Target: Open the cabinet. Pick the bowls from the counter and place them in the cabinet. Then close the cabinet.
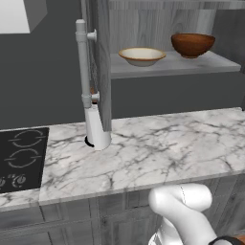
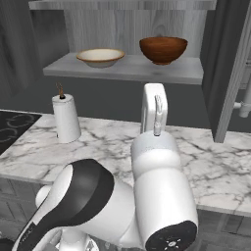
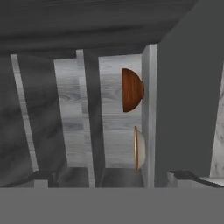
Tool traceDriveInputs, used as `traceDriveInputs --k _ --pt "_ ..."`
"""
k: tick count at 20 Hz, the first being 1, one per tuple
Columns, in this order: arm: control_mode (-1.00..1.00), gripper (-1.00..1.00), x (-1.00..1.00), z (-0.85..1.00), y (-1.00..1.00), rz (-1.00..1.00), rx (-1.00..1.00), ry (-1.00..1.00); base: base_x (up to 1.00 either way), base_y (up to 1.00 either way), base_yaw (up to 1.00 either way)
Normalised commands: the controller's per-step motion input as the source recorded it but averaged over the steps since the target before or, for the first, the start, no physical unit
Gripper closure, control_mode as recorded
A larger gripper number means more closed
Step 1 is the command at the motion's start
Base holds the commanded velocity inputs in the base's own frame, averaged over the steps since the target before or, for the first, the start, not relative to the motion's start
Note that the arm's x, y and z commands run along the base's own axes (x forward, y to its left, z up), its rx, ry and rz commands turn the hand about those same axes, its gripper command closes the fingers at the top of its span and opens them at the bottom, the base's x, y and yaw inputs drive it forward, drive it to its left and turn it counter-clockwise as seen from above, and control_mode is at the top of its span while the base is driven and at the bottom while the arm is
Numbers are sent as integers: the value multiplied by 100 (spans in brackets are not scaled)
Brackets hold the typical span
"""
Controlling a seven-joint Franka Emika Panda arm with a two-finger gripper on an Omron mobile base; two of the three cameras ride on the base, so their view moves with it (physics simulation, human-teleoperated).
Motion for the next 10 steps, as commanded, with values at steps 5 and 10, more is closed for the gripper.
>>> traceDriveInputs --k 5,10 --pt "-100 -100 -6 -7 -28 0 0 1 0 0 0" --pt "-100 -100 -1 -5 -42 0 -4 0 0 0 0"
